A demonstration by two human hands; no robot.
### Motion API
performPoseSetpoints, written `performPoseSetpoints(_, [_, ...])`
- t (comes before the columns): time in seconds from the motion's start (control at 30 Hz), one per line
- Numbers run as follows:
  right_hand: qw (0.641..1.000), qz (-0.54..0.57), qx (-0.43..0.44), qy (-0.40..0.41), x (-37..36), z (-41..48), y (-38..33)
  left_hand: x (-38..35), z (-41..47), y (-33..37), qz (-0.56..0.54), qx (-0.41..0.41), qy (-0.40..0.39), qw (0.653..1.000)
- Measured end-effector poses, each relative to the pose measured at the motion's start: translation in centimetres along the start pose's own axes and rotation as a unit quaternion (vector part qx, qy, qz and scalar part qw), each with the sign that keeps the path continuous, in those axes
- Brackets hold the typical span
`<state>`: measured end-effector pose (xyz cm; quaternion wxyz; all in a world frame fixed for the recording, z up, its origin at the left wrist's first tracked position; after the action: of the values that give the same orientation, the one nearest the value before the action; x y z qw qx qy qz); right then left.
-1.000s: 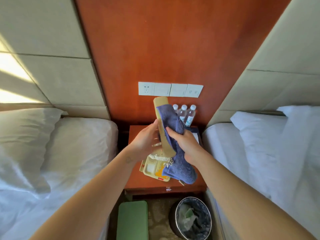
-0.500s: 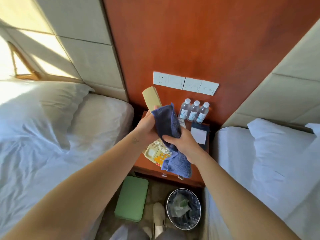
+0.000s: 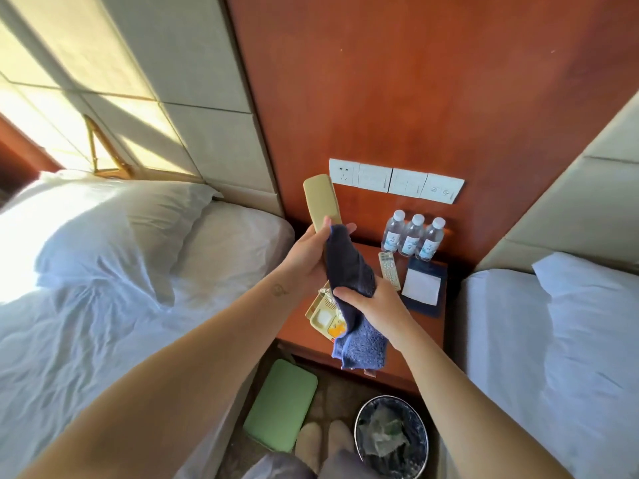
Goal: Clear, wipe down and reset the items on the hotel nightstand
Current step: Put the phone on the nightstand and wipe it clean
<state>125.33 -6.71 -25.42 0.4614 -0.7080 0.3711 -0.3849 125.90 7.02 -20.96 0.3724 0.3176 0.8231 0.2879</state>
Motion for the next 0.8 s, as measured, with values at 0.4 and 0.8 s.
performPoseSetpoints(0.4, [0.991,-0.104,0.031,0.075,1.0,-1.2,-0.8,1.9,-0.1,4.4,0.081,-0.087,-0.007,0.993])
performPoseSetpoints(0.8, [0.978,0.204,-0.011,0.042,-4.6,-2.3,-6.3,1.3,-1.3,4.0,0.072,-0.116,-0.051,0.989])
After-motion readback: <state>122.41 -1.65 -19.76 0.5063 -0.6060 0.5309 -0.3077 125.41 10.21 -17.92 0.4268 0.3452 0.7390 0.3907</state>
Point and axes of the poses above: each hand's wrist, its own z-axis towards the middle knuckle, its own x-axis out of the back of the hand, y = z × x, the point moved 3 cm from there along z, towards the middle knuckle, and after that the axes turned 6 degrees about y, right-handed, at the moved point
